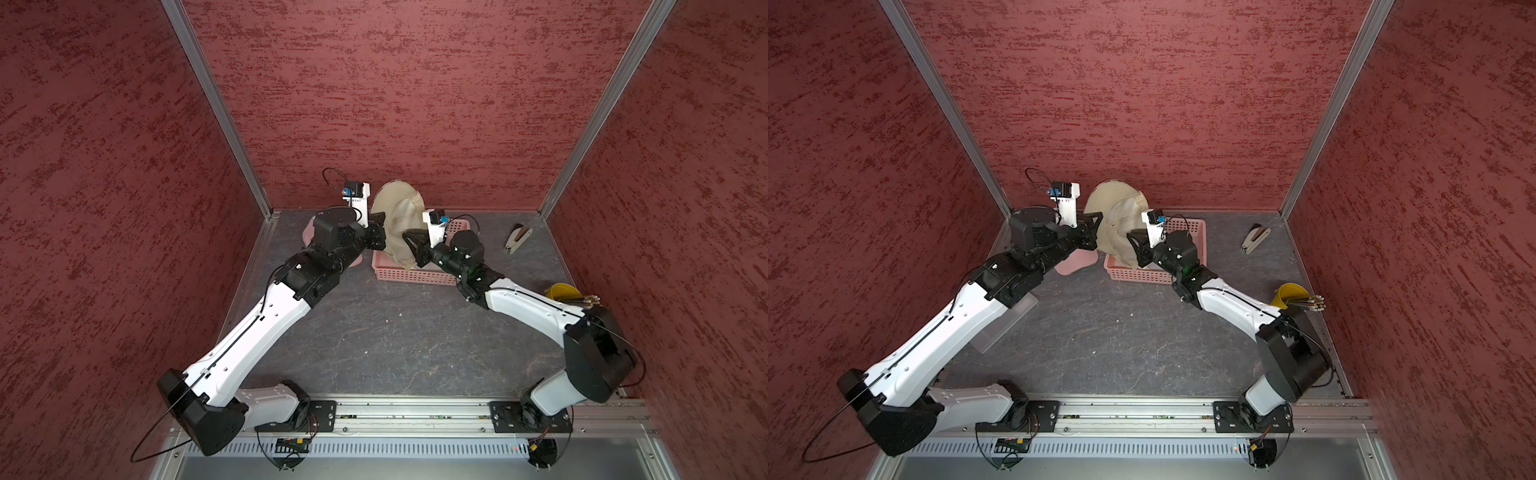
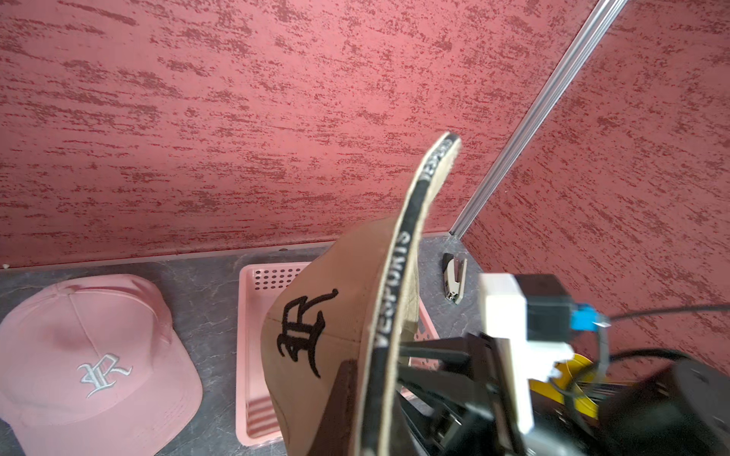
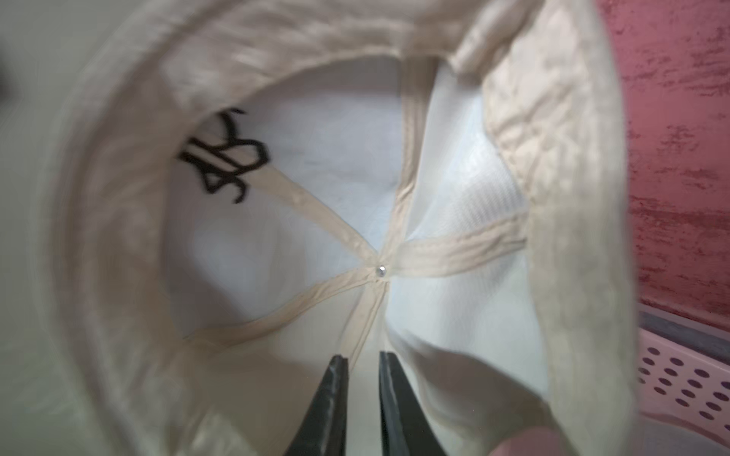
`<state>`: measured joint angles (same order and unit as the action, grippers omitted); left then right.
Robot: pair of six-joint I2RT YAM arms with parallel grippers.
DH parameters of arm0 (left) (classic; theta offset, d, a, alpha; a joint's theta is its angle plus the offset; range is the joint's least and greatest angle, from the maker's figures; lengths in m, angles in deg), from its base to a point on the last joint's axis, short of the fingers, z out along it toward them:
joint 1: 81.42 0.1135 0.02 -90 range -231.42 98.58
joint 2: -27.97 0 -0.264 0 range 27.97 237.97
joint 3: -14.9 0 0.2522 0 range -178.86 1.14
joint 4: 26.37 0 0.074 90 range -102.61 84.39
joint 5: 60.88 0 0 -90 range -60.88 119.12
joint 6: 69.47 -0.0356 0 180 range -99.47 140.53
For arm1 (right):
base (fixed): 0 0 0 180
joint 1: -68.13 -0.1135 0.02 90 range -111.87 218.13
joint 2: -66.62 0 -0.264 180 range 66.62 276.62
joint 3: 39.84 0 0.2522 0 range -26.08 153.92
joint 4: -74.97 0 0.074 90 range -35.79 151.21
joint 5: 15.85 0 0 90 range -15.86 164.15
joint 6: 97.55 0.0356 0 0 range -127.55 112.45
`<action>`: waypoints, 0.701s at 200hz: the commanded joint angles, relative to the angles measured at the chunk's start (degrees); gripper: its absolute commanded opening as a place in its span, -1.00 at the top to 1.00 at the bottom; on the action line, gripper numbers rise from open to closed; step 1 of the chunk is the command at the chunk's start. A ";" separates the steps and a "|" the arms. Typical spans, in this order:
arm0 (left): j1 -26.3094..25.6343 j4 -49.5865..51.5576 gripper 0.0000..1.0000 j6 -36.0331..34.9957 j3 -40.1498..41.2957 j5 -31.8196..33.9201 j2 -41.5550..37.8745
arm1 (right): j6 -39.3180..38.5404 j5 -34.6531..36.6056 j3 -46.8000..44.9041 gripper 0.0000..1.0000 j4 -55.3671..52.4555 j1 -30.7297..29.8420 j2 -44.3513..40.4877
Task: Turn the baseball cap inside out
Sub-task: Turn over the baseball cap.
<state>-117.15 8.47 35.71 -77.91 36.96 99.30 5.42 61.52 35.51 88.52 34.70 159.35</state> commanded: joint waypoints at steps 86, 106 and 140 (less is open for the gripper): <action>-2.00 -3.90 1.00 3.55 5.59 4.46 -3.19 | 9.66 9.59 2.47 0.43 -6.06 3.93 0.59; -2.07 -4.23 1.00 3.45 5.38 4.56 -1.87 | 6.16 6.56 -0.19 0.23 -6.40 1.17 -3.21; -3.08 -3.43 1.00 3.60 4.50 1.93 -0.11 | 7.42 5.42 1.40 0.18 -5.15 -0.03 -2.96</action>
<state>-119.13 6.75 39.34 -72.20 39.84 98.10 13.75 68.08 36.42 83.15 34.92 155.91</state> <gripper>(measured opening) 0.081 0.410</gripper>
